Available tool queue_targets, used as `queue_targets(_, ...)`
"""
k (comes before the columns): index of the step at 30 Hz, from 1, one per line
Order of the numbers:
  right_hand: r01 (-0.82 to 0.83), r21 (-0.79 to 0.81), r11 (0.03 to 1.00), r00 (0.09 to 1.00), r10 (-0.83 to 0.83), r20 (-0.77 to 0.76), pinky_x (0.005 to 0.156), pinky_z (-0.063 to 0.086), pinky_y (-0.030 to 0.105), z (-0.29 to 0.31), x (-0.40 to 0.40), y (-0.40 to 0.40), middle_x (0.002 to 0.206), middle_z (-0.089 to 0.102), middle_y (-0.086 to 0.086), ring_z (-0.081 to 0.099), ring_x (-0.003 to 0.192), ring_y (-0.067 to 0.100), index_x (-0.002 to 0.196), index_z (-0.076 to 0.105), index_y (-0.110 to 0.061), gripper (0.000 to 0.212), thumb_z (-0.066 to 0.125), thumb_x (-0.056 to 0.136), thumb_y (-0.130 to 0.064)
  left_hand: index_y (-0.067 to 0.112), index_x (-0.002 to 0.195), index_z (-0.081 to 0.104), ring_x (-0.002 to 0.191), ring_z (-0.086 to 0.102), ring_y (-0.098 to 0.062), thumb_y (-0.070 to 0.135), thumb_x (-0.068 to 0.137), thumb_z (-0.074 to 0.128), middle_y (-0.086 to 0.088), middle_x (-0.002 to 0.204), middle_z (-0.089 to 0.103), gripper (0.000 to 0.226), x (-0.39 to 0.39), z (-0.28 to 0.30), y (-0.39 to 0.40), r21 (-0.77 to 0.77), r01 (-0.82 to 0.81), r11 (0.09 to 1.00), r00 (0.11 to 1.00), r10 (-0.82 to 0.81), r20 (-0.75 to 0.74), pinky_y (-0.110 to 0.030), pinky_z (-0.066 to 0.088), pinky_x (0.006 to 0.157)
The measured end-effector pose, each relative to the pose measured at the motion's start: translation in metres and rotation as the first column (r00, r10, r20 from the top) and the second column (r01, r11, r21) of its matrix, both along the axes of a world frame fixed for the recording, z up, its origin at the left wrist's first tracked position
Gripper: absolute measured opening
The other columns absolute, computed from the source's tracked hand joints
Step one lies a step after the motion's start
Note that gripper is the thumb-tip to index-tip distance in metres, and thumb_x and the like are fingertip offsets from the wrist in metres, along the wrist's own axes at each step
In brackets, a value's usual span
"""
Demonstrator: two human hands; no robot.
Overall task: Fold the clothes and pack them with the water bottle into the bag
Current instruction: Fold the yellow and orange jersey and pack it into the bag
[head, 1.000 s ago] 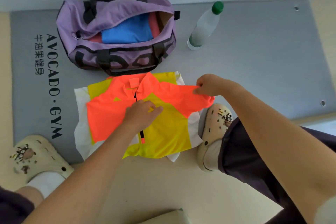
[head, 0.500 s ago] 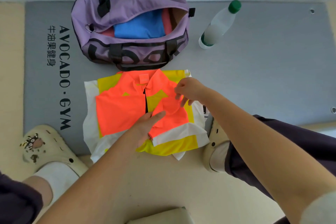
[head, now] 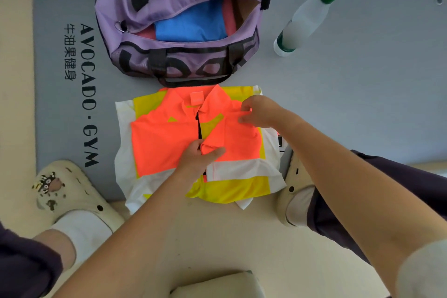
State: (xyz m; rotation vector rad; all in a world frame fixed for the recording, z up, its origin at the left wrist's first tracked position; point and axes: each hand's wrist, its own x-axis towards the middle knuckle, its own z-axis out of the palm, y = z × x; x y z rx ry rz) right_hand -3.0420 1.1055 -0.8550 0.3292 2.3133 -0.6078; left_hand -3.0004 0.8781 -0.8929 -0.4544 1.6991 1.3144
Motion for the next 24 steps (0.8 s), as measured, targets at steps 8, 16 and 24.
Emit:
queue_targets(8, 0.069, -0.055, 0.996, 0.979, -0.078, -0.186, 0.073, 0.032, 0.021, -0.009, 0.004, 0.008, 0.103, 0.053, 0.005, 0.051, 0.089, 0.019, 0.108, 0.068, -0.010, 0.022, 0.068, 0.089, -0.020, 0.004, 0.077, 0.062, 0.050, 0.062, -0.024, 0.026, 0.094, 0.063, -0.017, 0.071, 0.061, 0.028, -0.003, -0.007, 0.002, -0.149, 0.008, 0.989, 0.994, -0.023, -0.102, -0.038, 0.054, 0.050)
queue_targets(16, 0.550, -0.073, 0.832, 0.833, -0.552, -0.018, 0.075, 0.040, 0.029, -0.021, 0.079, -0.002, 0.097, 0.057, 0.000, 0.053, 0.088, 0.018, 0.103, 0.058, -0.015, 0.040, 0.074, 0.082, -0.045, 0.011, 0.074, 0.064, 0.058, 0.067, -0.026, 0.047, 0.086, 0.070, -0.013, 0.071, 0.067, 0.038, -0.007, -0.002, -0.001, -0.180, 0.156, 0.971, 0.988, -0.152, 0.035, -0.030, 0.054, 0.047)
queue_targets(24, 0.551, -0.053, 0.833, 0.834, -0.550, 0.038, 0.053, 0.018, 0.032, -0.037, 0.131, -0.010, 0.059, 0.026, -0.002, 0.026, 0.056, 0.014, 0.059, 0.026, -0.020, 0.054, 0.067, 0.088, -0.039, 0.011, 0.062, 0.049, 0.054, 0.061, -0.030, 0.035, 0.096, 0.057, -0.013, 0.062, 0.063, 0.042, -0.002, 0.012, -0.006, -0.379, 0.241, 0.893, 0.903, -0.350, -0.251, -0.035, 0.039, 0.048)
